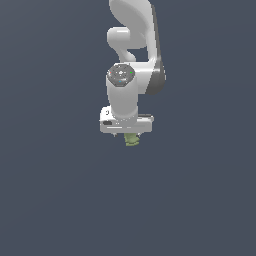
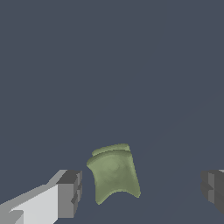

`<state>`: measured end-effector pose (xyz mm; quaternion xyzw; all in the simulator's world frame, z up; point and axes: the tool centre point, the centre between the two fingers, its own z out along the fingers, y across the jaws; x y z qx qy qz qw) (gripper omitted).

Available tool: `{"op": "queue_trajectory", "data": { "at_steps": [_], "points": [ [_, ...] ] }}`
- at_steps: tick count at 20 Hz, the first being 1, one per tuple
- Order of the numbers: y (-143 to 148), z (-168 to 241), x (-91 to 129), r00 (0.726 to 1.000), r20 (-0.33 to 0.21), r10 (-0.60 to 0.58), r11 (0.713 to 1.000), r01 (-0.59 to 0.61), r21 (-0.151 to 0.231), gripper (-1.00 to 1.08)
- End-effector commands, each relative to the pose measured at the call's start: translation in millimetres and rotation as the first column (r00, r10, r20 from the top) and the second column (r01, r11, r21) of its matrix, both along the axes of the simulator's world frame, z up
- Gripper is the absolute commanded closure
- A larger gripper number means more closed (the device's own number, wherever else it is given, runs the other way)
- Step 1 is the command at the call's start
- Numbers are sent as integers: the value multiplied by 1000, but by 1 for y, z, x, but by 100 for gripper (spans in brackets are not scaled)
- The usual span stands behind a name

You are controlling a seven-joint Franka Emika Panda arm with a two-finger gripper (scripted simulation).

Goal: Pick up the object and move it to a goal position.

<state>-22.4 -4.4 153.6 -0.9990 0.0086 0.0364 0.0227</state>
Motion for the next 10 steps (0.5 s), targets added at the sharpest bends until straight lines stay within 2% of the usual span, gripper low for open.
{"op": "queue_trajectory", "data": {
  "at_steps": [1,10],
  "points": [
    [0,0,0,1000,0,1,1000,-1,1,-92],
    [4,-13,-10,999,14,42,999,-42,-9,-92]
  ]
}}
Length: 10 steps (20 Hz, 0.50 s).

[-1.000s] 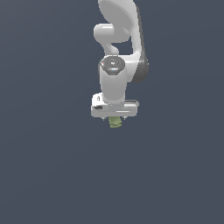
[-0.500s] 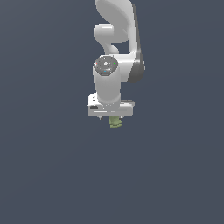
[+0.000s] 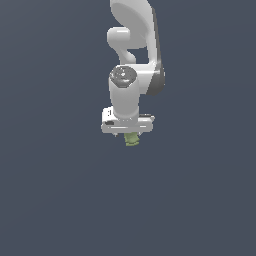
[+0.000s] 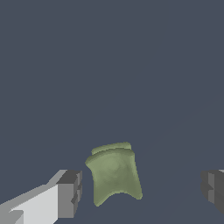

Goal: Pick up the object and move it to a goal position.

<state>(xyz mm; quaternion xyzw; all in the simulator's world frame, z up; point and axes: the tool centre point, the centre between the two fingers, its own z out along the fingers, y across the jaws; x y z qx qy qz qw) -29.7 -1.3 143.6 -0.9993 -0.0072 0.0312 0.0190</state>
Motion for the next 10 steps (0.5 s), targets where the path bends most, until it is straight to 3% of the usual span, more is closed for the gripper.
{"op": "queue_trajectory", "data": {
  "at_steps": [1,10],
  "points": [
    [2,-6,-5,1000,6,20,1000,-20,-4,-92],
    [13,-37,-33,990,42,132,991,-131,-26,-92]
  ]
}}
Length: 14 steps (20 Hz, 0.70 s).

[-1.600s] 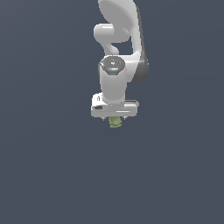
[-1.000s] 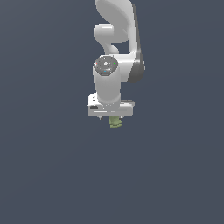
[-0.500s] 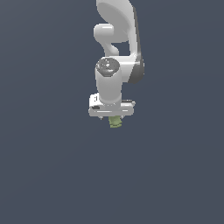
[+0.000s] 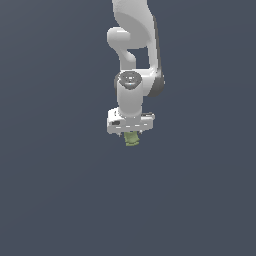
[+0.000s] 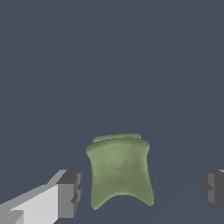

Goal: Pick up the object and move it to a goal position.

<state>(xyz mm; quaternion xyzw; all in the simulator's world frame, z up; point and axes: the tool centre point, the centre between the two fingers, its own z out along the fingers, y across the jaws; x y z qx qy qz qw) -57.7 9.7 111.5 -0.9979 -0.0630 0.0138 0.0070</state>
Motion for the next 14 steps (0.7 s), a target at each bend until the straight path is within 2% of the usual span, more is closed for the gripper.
{"op": "queue_trajectory", "data": {
  "at_steps": [1,8,14],
  "points": [
    [3,-8,-8,999,10,31,1000,-31,-4,-92],
    [8,-19,-22,996,26,82,997,-82,-11,-92],
    [9,-21,-24,996,27,87,996,-87,-12,-92]
  ]
}}
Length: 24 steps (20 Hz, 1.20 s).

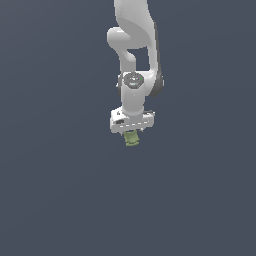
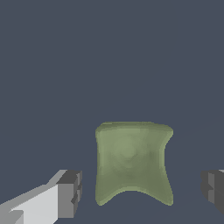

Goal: Pick up the object and move it to a goal position.

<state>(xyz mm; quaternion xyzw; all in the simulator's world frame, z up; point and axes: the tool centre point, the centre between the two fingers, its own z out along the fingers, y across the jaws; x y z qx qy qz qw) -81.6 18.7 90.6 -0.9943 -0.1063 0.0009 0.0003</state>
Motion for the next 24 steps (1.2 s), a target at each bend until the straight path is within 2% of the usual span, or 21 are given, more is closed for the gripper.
{"op": "queue_trajectory", "data": {
  "at_steps": [1,13,18,19,24],
  "points": [
    [0,-1,0,1000,0,0,1000,0,0,-92],
    [0,-44,-2,1000,2,2,1000,-2,0,-92],
    [0,-50,-1,1000,2,3,1000,-3,0,-92],
    [0,-50,-1,1000,2,3,1000,-3,0,108],
    [0,-50,-1,1000,2,3,1000,-3,0,108]
  ]
}}
